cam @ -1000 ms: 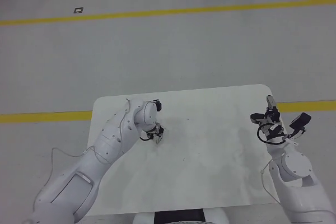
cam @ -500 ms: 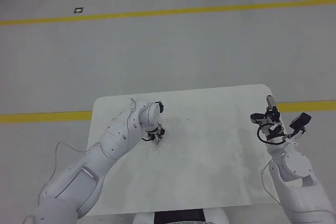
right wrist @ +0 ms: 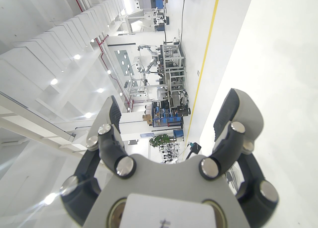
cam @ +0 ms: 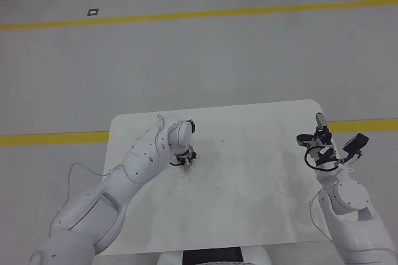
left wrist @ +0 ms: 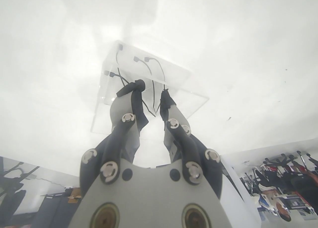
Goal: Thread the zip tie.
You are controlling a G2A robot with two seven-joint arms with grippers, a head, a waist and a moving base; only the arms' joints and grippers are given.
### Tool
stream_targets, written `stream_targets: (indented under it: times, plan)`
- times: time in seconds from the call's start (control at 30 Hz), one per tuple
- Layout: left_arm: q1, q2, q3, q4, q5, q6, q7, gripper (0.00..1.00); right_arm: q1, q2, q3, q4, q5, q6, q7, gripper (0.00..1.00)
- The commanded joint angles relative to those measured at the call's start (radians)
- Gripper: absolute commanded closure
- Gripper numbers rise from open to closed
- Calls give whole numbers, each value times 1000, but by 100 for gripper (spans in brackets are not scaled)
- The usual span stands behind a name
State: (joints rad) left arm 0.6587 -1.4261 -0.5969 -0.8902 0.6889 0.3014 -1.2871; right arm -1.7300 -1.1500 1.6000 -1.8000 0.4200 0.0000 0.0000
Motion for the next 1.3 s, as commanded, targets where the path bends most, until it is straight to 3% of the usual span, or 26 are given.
stream_targets:
  times: [0.0, 0.73, 1.2, 1.27]
  plan:
    - [-4, -3, 3, 10, -6, 0, 3, 86, 0, 0, 0, 0, 0, 0, 0, 0]
    - [-38, -33, 38, 107, -67, -22, 35, 83, 0, 0, 0, 0, 0, 0, 0, 0]
    - [-52, -50, 59, 154, -97, -37, 50, 94, 0, 0, 0, 0, 0, 0, 0, 0]
    - [-55, -52, 61, 161, -101, -38, 52, 100, 0, 0, 0, 0, 0, 0, 0, 0]
